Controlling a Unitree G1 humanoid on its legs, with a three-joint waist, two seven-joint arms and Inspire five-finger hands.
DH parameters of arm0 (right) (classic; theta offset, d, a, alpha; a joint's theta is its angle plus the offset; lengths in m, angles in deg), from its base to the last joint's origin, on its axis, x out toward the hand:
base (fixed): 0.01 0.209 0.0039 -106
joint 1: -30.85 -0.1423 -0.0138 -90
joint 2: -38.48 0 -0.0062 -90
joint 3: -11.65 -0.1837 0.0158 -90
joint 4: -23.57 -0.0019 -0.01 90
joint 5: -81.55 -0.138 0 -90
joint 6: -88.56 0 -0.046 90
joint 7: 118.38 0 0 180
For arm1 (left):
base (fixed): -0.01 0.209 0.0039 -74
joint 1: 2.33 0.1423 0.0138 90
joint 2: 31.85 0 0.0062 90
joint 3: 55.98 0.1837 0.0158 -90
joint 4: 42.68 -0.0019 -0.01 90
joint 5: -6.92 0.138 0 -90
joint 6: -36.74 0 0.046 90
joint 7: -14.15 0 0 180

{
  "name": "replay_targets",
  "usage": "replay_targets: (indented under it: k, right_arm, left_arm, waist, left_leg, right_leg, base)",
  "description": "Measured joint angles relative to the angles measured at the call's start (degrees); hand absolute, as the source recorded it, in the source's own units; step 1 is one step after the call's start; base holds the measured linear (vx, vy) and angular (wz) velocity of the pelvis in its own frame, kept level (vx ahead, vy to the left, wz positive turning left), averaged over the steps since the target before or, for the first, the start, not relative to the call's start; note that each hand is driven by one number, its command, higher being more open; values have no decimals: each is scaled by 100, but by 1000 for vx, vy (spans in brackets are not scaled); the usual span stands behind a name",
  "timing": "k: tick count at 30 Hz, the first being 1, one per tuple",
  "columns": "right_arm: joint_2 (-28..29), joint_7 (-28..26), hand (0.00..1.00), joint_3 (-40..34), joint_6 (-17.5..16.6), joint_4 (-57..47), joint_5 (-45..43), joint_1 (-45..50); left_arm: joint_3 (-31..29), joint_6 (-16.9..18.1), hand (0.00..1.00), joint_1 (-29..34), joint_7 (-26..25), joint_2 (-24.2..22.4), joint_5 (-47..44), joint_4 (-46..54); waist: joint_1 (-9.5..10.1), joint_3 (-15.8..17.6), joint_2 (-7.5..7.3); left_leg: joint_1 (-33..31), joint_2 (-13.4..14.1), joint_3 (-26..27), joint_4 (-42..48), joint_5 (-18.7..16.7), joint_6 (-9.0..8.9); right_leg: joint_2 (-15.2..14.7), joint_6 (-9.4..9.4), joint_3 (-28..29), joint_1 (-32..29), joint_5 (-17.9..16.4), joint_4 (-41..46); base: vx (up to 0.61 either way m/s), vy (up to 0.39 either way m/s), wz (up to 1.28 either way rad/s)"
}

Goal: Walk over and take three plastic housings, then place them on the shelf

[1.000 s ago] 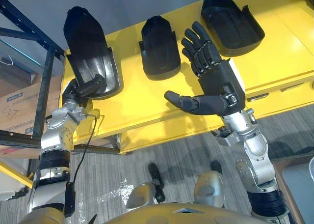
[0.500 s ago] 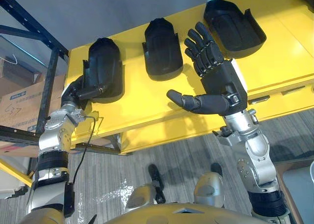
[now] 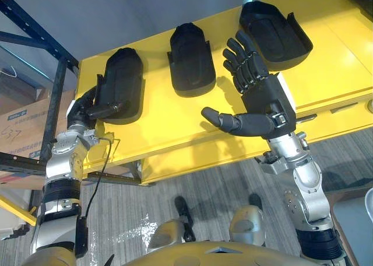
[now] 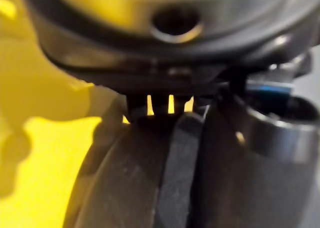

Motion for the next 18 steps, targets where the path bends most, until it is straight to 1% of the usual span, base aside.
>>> replay_targets:
  k: [2, 4, 7, 9, 12, 14, 15, 17, 18]
  right_arm:
    - [29, 2, 100, 6, 0, 13, 0, 84]
    - [51, 6, 100, 5, -3, 23, 0, 160]
    - [65, 10, 100, 11, -4, 24, 0, 254]
    - [64, 10, 100, 22, -4, 32, 0, 316]
    - [66, 15, 100, 58, -6, 124, -2, 358]
    - [75, 15, 100, 56, -6, 184, -2, 447]
    - [76, 16, 100, 61, -5, 196, -1, 559]
    - [127, 2, 100, 72, -6, 199, -2, 675]
    - [138, 4, 100, 67, -6, 199, -2, 685]
  left_arm:
    - [-76, 10, 100, 3, -329, 0, -7, -20]
    - [-95, 107, 100, 3, -751, 0, -17, -11]
    - [-101, 130, 100, 3, -1033, -1, -19, 55]
    - [-102, 142, 100, 3, -1111, -4, -19, 96]
    - [-153, 150, 100, 41, -1106, -27, -89, 309]
    - [-210, 256, 100, 79, -965, -88, -265, 645]
    - [-210, 278, 100, 110, -869, -159, -338, 887]
    - [-206, 470, 100, 338, -627, -340, -560, 1355]
    - [-205, 472, 100, 352, -599, -362, -572, 1400]
  waist:
    - [-1, -33, -62]
    - [-1, -96, -184]
    - [-20, -153, -292]
    - [-21, -169, -323]
    - [-22, -170, -323]
    - [24, -200, -322]
    - [68, -273, -319]
    - [60, -444, -309]
    - [58, -462, -307]
  left_leg:
    - [-1, 23, 0, 0, 5, -6]
    - [-2, 50, 0, 0, 9, -13]
    - [5, 51, 6, -1, 9, -13]
    - [24, 51, 6, -2, 9, -13]
    - [103, 66, 6, -8, 4, -20]
    - [98, 107, 19, -11, 3, -29]
    - [84, 127, 20, -13, 8, -36]
    - [96, 126, 20, -14, 4, -42]
    - [98, 127, 20, -14, 4, -42]
  right_leg:
    - [28, -8, 2, 1, 15, -9]
    - [61, -21, 4, 6, 24, -33]
    - [68, -23, 4, 39, 52, -89]
    - [71, -26, 4, 61, 56, -93]
    - [94, -39, 1, 174, 77, -156]
    - [141, -69, -1, 193, 118, -232]
    - [162, -81, -19, 203, 137, -285]
    - [162, -81, -20, 221, 140, -292]
    - [162, -81, -21, 223, 140, -292]
  base:
    - [0, 0, 0]
    - [0, 0, 0]
    - [0, 0, 0]
    - [0, 0, 0]
    - [-23, -4, -1]
    - [-39, -13, -4]
    - [-31, -22, -3]
    - [0, 0, 0]
    - [0, 0, 0]
